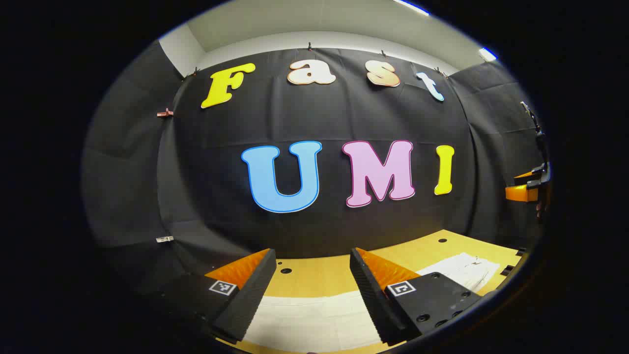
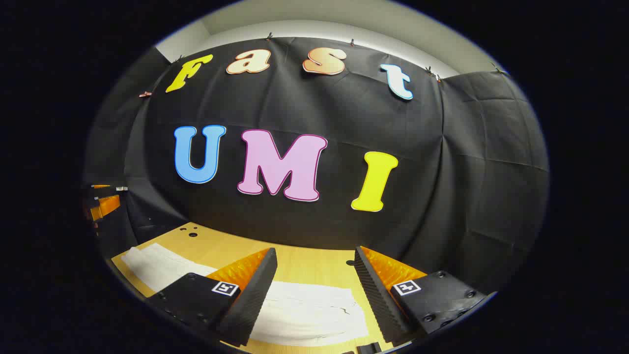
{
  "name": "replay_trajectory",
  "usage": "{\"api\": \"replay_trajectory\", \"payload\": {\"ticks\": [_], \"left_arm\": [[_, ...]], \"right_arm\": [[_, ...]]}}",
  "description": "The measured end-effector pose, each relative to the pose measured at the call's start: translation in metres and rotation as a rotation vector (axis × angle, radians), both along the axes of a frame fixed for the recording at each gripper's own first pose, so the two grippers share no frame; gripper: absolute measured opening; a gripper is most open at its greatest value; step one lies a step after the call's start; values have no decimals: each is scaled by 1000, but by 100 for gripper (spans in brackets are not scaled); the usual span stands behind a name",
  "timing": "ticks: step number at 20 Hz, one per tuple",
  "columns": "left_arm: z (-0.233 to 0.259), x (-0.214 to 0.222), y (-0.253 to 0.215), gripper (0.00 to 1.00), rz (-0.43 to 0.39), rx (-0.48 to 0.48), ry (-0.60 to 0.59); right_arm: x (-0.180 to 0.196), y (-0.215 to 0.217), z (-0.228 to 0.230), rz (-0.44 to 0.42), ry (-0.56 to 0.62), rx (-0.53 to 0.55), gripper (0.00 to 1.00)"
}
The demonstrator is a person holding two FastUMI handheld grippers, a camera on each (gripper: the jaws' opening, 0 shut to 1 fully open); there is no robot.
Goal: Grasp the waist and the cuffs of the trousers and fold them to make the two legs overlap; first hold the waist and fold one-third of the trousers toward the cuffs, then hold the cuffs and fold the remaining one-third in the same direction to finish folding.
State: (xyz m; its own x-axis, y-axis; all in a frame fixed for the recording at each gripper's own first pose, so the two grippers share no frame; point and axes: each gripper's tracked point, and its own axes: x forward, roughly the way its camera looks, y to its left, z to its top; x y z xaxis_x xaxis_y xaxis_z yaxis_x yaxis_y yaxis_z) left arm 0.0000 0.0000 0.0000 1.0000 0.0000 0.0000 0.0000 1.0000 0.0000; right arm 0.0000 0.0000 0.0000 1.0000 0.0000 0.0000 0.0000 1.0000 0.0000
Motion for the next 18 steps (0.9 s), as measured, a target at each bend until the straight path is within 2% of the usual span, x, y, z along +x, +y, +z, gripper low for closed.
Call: {"api": "replay_trajectory", "payload": {"ticks": [13,18], "left_arm": [[-22,-16,19,96,-60,120,8],[-53,-22,30,97,-102,222,55]], "right_arm": [[-8,0,-16,9,30,-130,98],[-16,-5,-38,41,70,-287,98]]}}
